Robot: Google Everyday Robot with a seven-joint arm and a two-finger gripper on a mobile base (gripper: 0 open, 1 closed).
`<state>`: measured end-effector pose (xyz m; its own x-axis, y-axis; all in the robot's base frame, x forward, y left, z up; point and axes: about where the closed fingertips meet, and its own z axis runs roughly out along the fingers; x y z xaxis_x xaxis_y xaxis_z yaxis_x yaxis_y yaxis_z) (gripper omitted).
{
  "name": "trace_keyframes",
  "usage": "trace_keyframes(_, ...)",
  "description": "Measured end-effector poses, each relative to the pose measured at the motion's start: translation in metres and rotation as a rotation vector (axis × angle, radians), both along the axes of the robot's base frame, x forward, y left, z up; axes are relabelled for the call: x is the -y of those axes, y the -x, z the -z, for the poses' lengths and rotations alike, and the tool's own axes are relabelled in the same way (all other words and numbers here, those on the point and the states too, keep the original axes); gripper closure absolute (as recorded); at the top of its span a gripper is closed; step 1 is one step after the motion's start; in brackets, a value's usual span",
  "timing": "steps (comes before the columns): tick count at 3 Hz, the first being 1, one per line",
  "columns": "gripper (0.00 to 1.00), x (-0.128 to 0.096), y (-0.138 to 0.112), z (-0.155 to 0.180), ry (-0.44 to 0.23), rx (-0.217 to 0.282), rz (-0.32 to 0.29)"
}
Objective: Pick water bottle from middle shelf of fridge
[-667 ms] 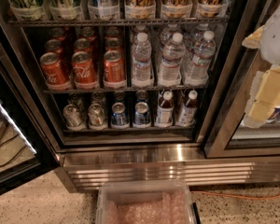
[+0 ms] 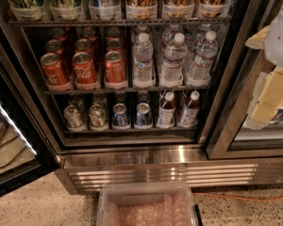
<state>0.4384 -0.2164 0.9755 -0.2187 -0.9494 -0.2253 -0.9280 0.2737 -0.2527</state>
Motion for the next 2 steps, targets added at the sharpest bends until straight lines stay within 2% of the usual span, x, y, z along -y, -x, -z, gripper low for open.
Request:
trace_keyframes(1,0.00,0.002,-0.003,0.038,-0.110,-0.008,-0.006)
trace_keyframes(2,0.00,-0.015,-0.028,0.077,-0.337,0.014,0.027)
